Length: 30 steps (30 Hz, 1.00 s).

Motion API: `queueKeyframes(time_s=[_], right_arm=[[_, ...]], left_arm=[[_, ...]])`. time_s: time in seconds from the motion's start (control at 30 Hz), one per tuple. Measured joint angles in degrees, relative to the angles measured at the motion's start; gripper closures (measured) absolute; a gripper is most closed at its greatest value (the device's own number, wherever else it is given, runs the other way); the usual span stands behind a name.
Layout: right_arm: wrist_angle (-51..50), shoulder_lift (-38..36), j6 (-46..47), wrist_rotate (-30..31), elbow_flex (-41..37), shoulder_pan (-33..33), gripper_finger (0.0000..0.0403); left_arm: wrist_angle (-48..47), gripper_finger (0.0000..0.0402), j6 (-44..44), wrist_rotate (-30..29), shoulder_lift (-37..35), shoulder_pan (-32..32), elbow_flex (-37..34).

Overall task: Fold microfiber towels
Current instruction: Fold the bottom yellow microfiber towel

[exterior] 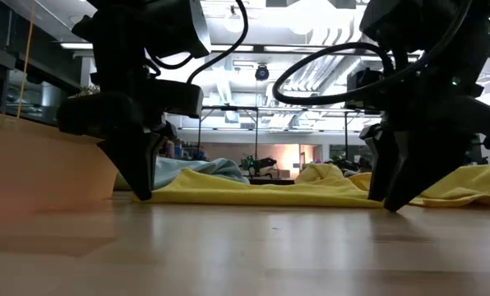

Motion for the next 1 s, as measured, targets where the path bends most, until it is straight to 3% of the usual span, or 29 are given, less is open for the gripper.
queueKeyframes(time_s=[0.3,0.8,1.0], right_arm=[[-1.2,-0.2,5.2,0.6,-0.1,-0.1,0.039],[-4.5,-3.9,7.8,0.7,-0.4,-0.5,0.0401],[-5.6,-5.7,8.2,1.1,-0.4,-0.6,0.0402]], left_arm=[[0.1,0.0382,0.0,0.2,0.0,0.0,0.0],[2.1,0.028,3.1,0.8,0.1,-0.4,0.0],[3.2,0.0293,3.5,0.5,0.1,-0.4,0.0]])
